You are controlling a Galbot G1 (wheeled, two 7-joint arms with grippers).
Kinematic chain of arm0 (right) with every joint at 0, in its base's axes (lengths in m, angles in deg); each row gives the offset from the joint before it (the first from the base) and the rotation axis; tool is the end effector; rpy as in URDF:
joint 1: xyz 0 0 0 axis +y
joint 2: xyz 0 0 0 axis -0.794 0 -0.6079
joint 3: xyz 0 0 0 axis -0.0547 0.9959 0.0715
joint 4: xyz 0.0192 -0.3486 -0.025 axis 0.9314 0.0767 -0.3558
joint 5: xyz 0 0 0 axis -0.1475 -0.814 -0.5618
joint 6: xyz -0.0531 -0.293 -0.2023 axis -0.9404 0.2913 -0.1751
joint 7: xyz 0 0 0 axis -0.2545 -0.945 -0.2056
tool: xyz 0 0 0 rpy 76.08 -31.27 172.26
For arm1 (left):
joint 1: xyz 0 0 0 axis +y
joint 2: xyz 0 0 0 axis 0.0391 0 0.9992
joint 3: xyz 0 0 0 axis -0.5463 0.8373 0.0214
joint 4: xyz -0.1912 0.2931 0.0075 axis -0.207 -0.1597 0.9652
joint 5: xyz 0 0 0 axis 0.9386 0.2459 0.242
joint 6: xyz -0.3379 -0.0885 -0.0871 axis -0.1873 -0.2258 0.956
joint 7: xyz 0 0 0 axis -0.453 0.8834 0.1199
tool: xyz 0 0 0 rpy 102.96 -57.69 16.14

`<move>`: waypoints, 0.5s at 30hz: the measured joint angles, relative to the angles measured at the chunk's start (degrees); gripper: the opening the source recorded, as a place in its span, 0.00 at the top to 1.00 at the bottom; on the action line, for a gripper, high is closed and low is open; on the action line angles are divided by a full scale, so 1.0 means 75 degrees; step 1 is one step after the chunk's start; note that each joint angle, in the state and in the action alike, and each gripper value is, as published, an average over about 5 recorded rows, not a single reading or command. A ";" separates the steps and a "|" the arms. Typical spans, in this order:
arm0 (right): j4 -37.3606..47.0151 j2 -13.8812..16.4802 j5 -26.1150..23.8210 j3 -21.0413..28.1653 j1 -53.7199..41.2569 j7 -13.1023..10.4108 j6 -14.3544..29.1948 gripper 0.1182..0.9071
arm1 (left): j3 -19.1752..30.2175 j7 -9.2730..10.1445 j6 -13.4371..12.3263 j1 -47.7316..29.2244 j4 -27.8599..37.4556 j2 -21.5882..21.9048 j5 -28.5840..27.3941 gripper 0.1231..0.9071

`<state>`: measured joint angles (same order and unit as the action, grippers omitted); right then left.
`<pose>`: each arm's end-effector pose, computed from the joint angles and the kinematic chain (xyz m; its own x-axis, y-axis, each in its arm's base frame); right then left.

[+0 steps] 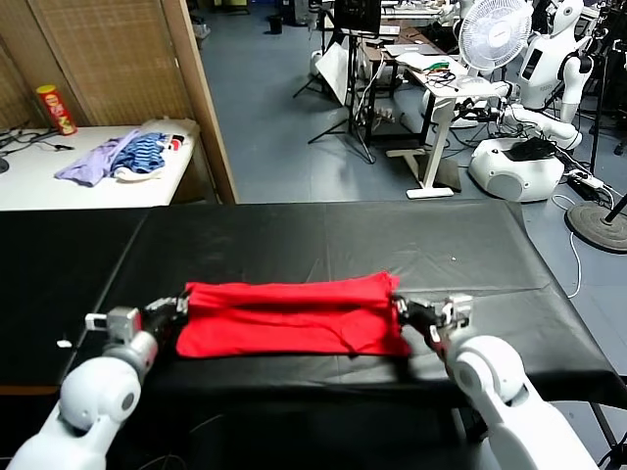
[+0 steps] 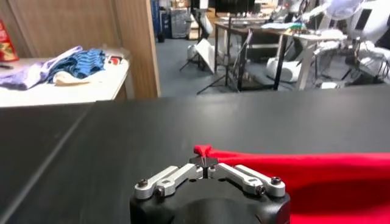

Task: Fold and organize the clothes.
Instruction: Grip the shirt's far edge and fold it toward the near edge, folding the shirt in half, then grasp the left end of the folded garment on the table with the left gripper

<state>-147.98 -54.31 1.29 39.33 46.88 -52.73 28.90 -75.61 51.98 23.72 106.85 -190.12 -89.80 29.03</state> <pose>0.2865 -0.0613 -0.2411 -0.8136 -0.3067 0.4940 -0.2777 0.9514 0.1333 0.2536 0.1125 -0.2410 -0.8812 0.0420 0.4709 0.0830 0.9943 0.0666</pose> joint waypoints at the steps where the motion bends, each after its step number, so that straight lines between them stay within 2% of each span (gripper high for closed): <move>1: -0.0031 -0.0004 0.0001 -0.0076 0.0005 -0.0005 0.0022 0.52 | -0.0038 -0.0008 0.0020 0.0087 -0.0058 -0.0014 -0.0035 0.83; 3: -0.0053 -0.0036 -0.0005 -0.0198 -0.0024 -0.0031 0.0087 0.38 | -0.0118 -0.0023 0.0049 0.0251 -0.0181 -0.0029 -0.0092 0.69; 6: 0.0013 -0.0131 -0.0129 -0.0253 -0.0143 -0.0138 0.0252 0.21 | -0.0252 -0.0038 0.0055 0.0399 -0.0310 -0.0030 -0.0127 0.47; 9: 0.0210 -0.0297 -0.0470 -0.0163 -0.0374 -0.0255 0.0499 0.15 | -0.0340 -0.0003 0.0004 0.0370 -0.0294 -0.0053 0.0014 0.27; 11: 0.0421 -0.0452 -0.0726 -0.0033 -0.0582 -0.0302 0.0634 0.14 | -0.0343 0.0070 -0.0039 0.0262 -0.0208 -0.0100 0.0260 0.18; 15: 0.0984 -0.0799 -0.1106 0.0254 -0.1014 -0.0352 0.0756 0.14 | -0.0224 0.0184 -0.0066 -0.0160 0.0130 -0.0252 0.0767 0.14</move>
<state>-140.60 -60.31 -7.01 41.24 39.28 -55.38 34.57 -77.29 53.36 23.22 105.65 -189.15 -91.68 34.78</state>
